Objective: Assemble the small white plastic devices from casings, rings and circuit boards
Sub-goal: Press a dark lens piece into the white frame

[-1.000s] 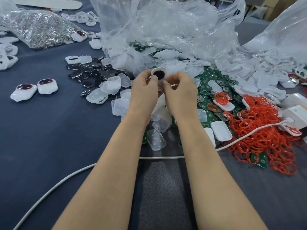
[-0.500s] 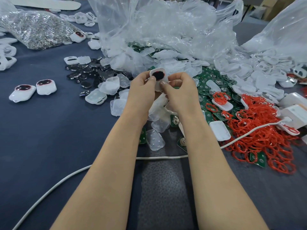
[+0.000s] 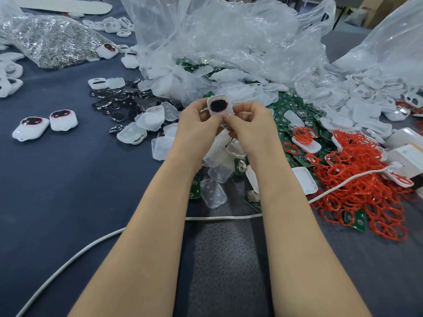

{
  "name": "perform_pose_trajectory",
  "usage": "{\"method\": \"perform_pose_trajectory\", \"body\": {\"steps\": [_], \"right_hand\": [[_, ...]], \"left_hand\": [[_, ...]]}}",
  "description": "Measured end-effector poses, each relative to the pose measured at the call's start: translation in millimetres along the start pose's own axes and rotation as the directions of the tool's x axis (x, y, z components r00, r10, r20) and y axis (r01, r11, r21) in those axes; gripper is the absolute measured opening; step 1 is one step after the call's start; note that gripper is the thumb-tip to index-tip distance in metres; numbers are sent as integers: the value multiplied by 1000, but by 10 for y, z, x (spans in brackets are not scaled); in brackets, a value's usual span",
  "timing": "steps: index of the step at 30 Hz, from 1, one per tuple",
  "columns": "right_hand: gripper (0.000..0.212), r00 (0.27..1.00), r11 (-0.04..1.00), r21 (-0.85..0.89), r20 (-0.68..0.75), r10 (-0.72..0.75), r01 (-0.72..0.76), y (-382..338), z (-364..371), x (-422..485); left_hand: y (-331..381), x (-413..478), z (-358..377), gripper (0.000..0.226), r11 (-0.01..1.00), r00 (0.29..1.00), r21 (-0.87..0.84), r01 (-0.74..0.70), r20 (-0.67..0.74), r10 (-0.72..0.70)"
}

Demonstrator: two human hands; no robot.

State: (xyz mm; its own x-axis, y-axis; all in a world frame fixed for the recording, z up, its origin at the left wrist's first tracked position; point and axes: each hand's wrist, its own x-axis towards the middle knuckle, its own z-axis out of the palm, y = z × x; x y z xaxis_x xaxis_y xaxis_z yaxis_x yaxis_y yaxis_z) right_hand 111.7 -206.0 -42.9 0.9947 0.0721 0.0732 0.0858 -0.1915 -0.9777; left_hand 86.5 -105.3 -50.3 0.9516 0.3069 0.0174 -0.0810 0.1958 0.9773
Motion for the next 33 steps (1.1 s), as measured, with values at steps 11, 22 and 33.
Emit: {"method": "perform_pose_trajectory", "body": {"steps": [11,22,33], "right_hand": [[13,998,989,132,17,63,-65,3,8,27],[11,999,997,71,-11,35,-34,-26,10,-20],[11,927,872,-396,-114,-358,288,-68,59,-102]], "left_hand": [[0,-19,5,23,1000,999,3,-31,8,31],[-18,3,4,24,994,997,88,-64,-28,67],[-20,19,-3,30,998,997,-69,6,-82,-12]]}}
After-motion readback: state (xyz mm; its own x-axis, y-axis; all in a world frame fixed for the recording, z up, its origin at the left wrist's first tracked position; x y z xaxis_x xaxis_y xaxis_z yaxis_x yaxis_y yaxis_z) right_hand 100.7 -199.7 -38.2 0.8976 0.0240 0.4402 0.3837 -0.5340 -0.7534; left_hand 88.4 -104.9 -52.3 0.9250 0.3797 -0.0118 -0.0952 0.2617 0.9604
